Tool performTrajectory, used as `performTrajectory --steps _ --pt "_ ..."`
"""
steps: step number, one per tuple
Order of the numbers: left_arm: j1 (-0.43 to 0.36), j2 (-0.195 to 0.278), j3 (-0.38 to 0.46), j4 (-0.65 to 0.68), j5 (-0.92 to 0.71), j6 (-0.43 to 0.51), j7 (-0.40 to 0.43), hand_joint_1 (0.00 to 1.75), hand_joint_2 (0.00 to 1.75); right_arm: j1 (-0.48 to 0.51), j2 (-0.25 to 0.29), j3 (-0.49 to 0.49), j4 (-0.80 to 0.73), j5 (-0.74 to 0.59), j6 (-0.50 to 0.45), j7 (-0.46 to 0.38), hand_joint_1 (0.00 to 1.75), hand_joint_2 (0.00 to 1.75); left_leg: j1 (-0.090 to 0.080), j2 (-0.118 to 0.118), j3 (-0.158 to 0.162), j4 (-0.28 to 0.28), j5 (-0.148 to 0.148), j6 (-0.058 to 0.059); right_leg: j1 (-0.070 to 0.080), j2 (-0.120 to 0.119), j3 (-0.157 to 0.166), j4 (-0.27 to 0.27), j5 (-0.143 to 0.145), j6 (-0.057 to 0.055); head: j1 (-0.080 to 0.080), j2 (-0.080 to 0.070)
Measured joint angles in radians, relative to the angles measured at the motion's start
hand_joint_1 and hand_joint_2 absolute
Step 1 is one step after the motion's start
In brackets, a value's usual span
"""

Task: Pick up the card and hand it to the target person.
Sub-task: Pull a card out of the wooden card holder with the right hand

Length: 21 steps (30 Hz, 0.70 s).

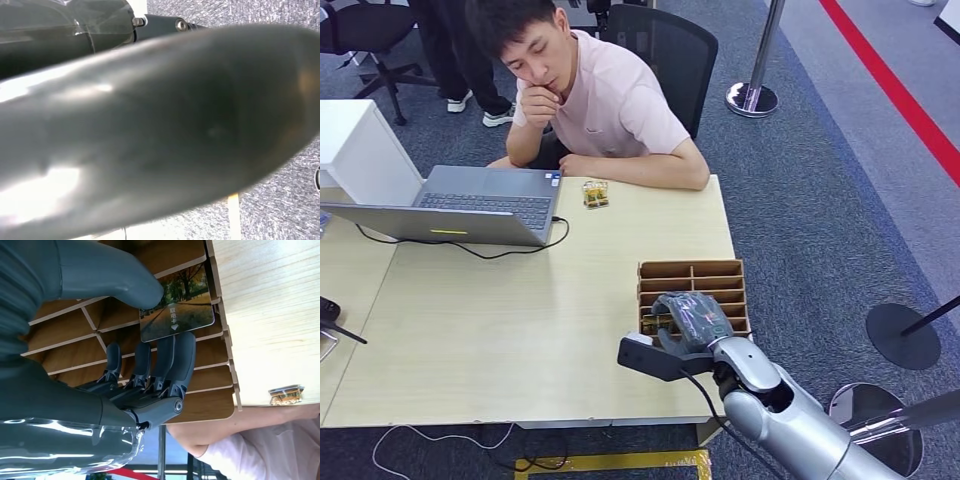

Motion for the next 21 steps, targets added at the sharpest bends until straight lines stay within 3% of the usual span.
performTrajectory --steps 21 --pt "0.000 -0.002 0.000 0.000 -0.001 0.000 -0.001 0.00 0.00 0.016 0.000 -0.026 -0.020 -0.018 -0.014 0.003 0.91 1.75 0.000 0.000 0.000 0.000 0.000 0.000 0.000 0.000 0.000 0.000 0.001 0.001 0.000 0.000"
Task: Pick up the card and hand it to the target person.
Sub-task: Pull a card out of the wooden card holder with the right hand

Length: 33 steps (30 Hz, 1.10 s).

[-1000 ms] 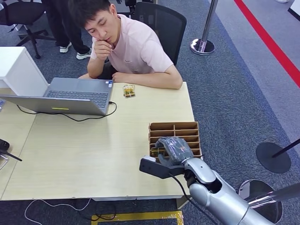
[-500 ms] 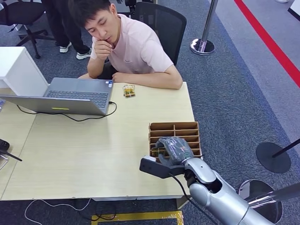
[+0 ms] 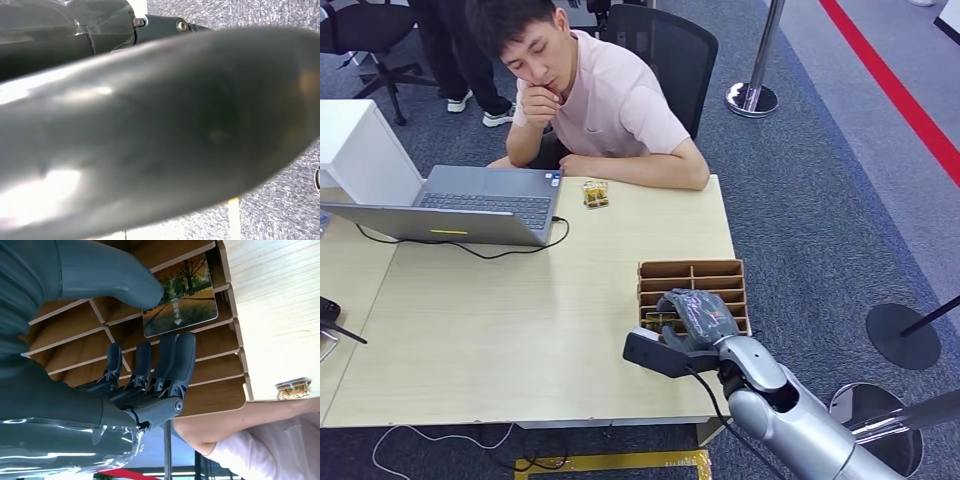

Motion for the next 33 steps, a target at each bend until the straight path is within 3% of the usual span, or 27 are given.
performTrajectory --steps 20,33 --pt "0.000 0.000 0.000 0.000 0.000 0.000 0.000 0.00 0.00 0.013 0.001 0.000 -0.014 0.029 0.019 0.003 0.95 1.75 0.000 0.000 0.000 0.000 0.000 0.000 0.000 0.000 0.000 0.000 0.000 0.000 0.000 0.000" --pt "0.000 -0.006 0.000 0.000 0.001 0.001 0.000 0.00 0.00 0.008 0.012 0.000 -0.014 0.014 0.017 0.003 0.82 1.75 0.000 0.000 -0.001 0.000 0.000 0.000 0.000 0.000 0.000 0.000 0.000 0.000 0.000 0.000"
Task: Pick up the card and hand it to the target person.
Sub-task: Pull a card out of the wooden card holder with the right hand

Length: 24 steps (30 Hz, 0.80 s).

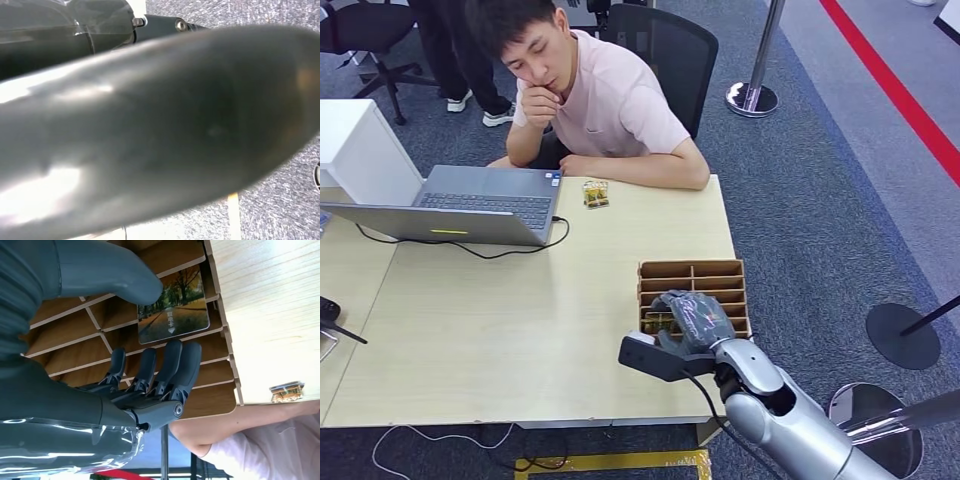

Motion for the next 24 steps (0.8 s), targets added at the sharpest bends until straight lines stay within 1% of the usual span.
performTrajectory --steps 9,17,24 --pt "0.000 0.000 0.000 0.000 0.000 0.000 0.000 0.00 0.00 -0.001 0.004 0.000 0.001 -0.004 -0.003 0.003 0.85 1.75 0.000 0.000 0.000 0.000 0.000 0.000 0.000 0.000 0.000 0.000 0.000 0.000 0.000 0.000" --pt "0.000 0.000 0.000 0.000 0.000 0.000 0.000 0.00 0.00 -0.001 0.005 0.000 0.001 -0.005 -0.006 0.005 0.92 1.75 0.000 0.000 0.000 0.000 0.000 0.000 0.000 0.000 -0.001 0.000 0.000 0.000 0.000 0.000" --pt "0.000 0.000 0.000 0.000 0.000 0.000 -0.001 0.00 0.00 0.002 0.005 0.000 0.001 -0.003 -0.006 0.007 0.89 1.75 0.000 0.000 0.000 0.000 0.000 0.000 0.000 0.000 -0.001 0.000 0.000 0.000 0.000 0.000"
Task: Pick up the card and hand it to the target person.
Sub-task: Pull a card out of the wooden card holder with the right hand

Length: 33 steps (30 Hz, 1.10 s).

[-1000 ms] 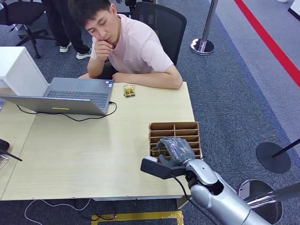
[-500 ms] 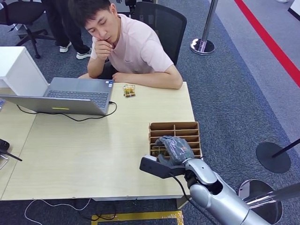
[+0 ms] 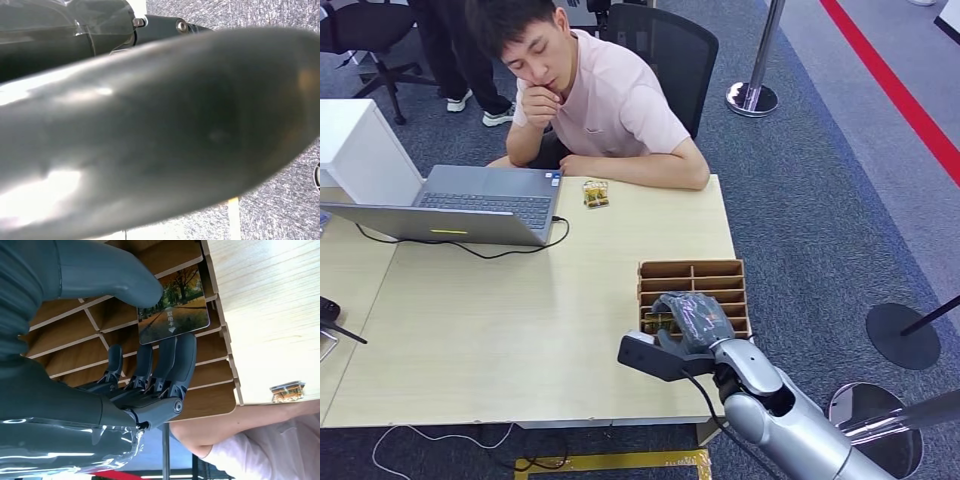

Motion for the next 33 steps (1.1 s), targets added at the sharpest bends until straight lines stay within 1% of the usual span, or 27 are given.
performTrajectory --steps 15,33 --pt "0.000 -0.002 0.000 0.000 0.000 0.000 0.000 0.00 0.00 -0.005 0.000 0.001 0.002 0.013 0.009 0.013 0.88 1.75 0.000 0.000 0.000 0.000 0.000 0.000 0.000 0.000 0.000 0.000 0.000 0.000 0.000 0.000" --pt "0.000 -0.002 0.000 0.000 0.001 0.000 0.000 0.00 0.00 -0.018 0.003 0.002 0.014 0.011 0.014 0.020 0.90 1.75 0.000 0.000 -0.001 0.000 0.000 0.000 0.000 0.000 0.000 0.000 0.000 0.000 0.000 0.000"
